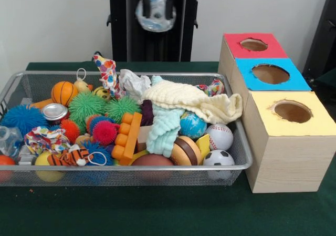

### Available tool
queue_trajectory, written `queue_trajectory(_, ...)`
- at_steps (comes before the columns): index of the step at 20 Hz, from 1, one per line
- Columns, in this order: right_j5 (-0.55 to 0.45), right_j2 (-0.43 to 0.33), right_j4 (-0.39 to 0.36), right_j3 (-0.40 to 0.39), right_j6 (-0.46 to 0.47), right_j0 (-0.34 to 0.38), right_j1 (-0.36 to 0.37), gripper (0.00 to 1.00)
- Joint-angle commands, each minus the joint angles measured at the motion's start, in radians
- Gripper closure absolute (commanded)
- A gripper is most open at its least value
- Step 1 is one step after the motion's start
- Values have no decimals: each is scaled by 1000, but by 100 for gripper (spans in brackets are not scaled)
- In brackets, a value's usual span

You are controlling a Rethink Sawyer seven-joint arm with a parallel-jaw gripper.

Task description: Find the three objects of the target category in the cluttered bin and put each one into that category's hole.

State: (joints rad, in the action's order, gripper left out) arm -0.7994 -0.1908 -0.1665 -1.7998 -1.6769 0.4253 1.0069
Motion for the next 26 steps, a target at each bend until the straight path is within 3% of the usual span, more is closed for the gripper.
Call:
queue_trajectory(1,21,20,62,-77,-296,-128,-10,100)
queue_trajectory(12,130,113,113,-40,-464,-343,-104,100)
queue_trajectory(26,263,169,146,0,-532,-433,-218,100)
